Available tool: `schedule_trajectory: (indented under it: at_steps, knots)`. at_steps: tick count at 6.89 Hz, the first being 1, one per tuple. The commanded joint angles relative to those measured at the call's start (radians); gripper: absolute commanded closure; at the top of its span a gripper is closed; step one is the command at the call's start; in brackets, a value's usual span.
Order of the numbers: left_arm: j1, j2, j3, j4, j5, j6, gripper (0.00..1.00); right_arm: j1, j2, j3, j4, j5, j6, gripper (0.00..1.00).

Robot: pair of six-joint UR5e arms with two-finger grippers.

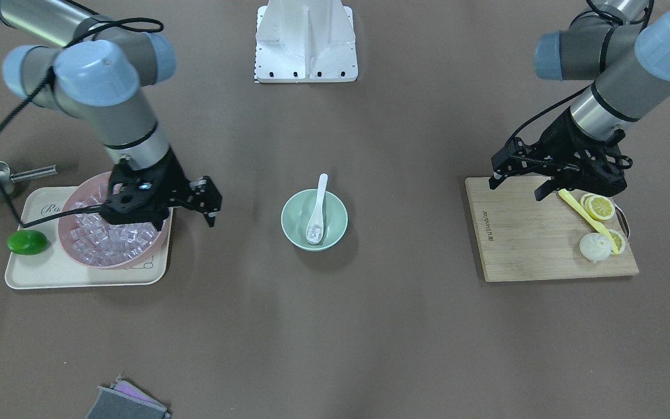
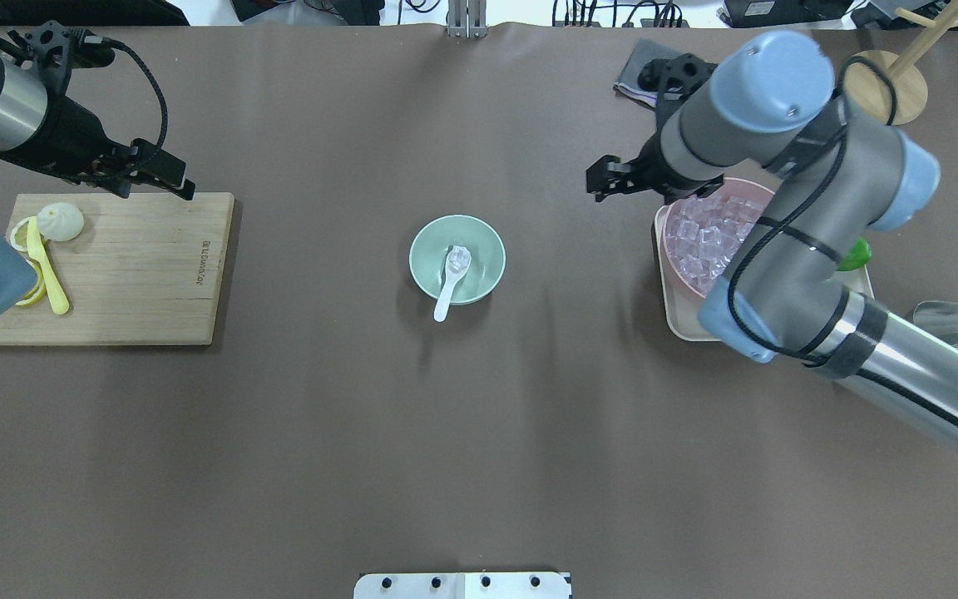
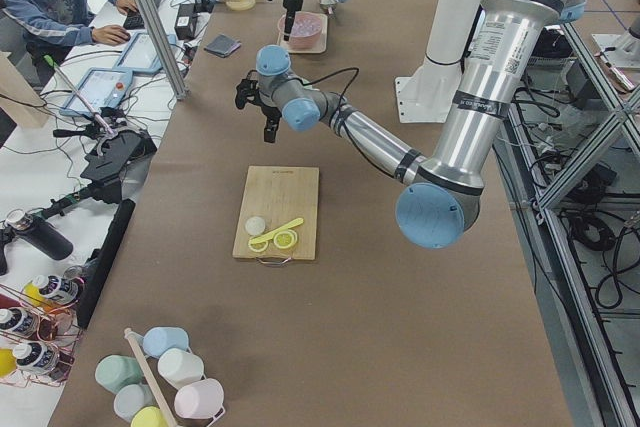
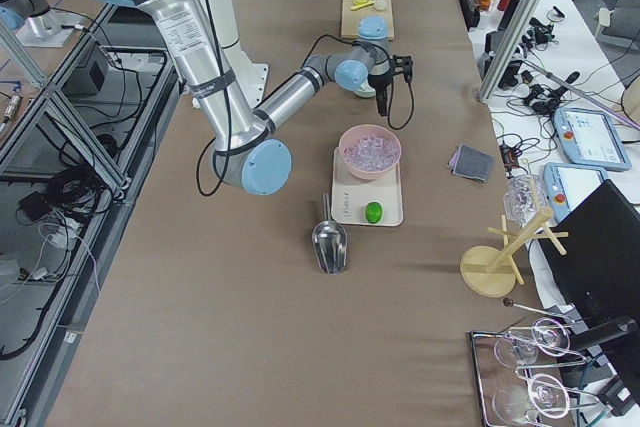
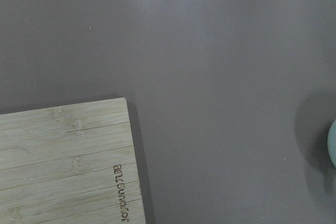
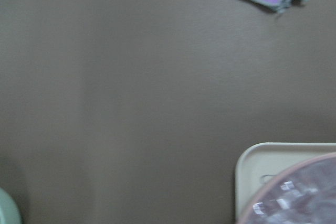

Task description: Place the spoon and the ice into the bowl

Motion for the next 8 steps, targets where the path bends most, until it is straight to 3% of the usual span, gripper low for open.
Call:
schedule_trajectory:
  at_steps: [1, 2, 4, 6, 8]
  knots:
    - [-0.020, 0.000, 0.002, 0.003, 0.002, 0.007, 0.02, 0.193, -0.178, 0.050, -0.007, 0.158, -0.219, 0.00]
    - [-0.049, 0.023, -0.001, 0.003, -0.006, 0.078, 0.02, 0.295, -0.257, 0.046, -0.007, 0.230, -0.369, 0.00]
    - [-0.119, 0.143, -0.011, 0.001, -0.007, 0.221, 0.02, 0.423, -0.400, 0.034, -0.008, 0.242, -0.626, 0.00]
    - [-0.170, 0.353, -0.047, -0.007, -0.003, 0.388, 0.02, 0.566, -0.538, 0.022, -0.008, 0.298, -0.842, 0.00]
    - [-0.264, 0.467, -0.035, -0.005, 0.007, 0.481, 0.02, 0.650, -0.602, 0.009, -0.005, 0.297, -0.892, 0.00]
